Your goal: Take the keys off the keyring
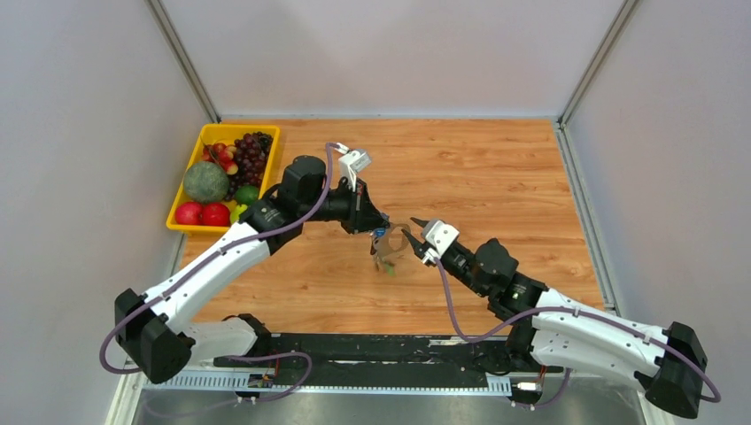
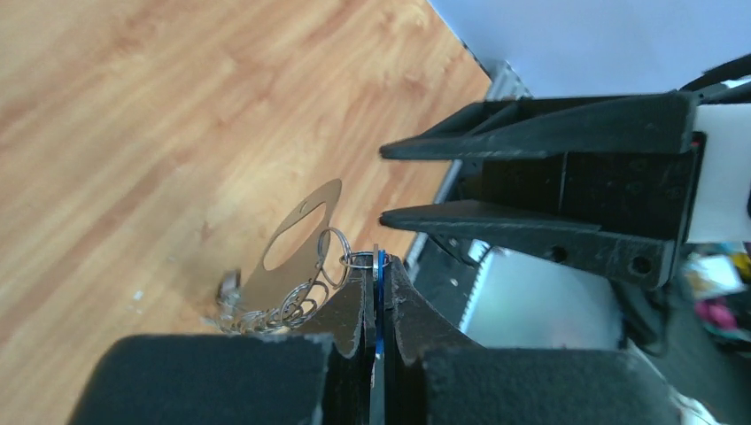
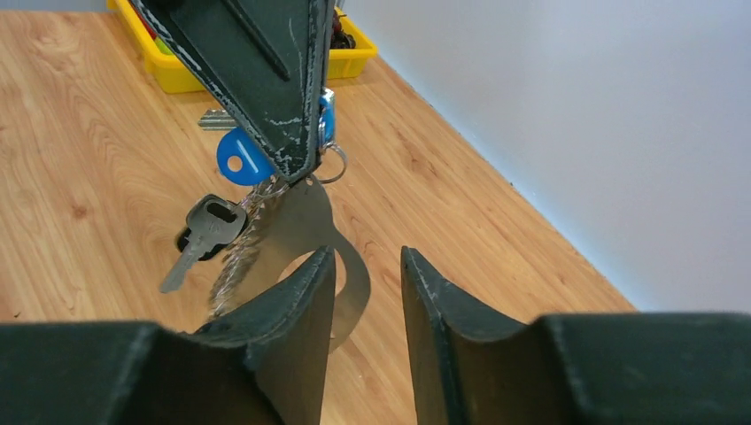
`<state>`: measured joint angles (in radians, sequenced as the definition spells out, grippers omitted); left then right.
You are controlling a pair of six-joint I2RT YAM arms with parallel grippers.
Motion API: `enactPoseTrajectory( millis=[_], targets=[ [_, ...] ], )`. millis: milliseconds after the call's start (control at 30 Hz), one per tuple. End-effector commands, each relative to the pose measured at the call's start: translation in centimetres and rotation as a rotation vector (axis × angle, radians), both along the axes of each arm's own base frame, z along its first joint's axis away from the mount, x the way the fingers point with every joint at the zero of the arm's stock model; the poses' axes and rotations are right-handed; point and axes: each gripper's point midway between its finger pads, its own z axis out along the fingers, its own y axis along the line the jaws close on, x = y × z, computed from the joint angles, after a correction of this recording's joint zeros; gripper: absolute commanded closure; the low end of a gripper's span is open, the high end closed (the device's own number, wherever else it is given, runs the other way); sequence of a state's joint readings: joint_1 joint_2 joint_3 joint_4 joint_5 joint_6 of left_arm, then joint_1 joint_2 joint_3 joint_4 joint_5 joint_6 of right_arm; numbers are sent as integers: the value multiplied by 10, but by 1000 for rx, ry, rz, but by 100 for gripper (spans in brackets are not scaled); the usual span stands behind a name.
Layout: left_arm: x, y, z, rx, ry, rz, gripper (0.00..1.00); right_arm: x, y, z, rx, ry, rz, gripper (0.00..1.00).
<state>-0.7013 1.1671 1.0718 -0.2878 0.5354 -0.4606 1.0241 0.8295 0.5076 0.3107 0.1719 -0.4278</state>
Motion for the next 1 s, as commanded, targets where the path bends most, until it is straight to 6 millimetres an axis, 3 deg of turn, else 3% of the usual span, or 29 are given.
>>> enactPoseTrajectory(
  millis=[0, 167, 333, 500, 800, 967],
  targets=[
    [-27, -7, 17, -72, 157, -203, 100, -13, -10, 7, 92, 24, 27, 58],
    [-37, -11, 18, -61, 217, -294, 100, -23, -11, 15, 134, 17, 91, 56],
    [-38, -9, 15, -4, 244, -321, 100, -13, -7, 13, 148, 74, 86, 60],
    [-21, 2, -6, 174, 250, -246, 100, -8, -1, 8, 171, 153, 146, 58],
    [14, 47, -28, 593, 205, -41, 100, -7, 5, 2, 200, 192, 205, 56],
    [15, 42, -29, 645, 155, -74, 100, -12, 14, 7, 203, 192, 265, 58]
  ],
)
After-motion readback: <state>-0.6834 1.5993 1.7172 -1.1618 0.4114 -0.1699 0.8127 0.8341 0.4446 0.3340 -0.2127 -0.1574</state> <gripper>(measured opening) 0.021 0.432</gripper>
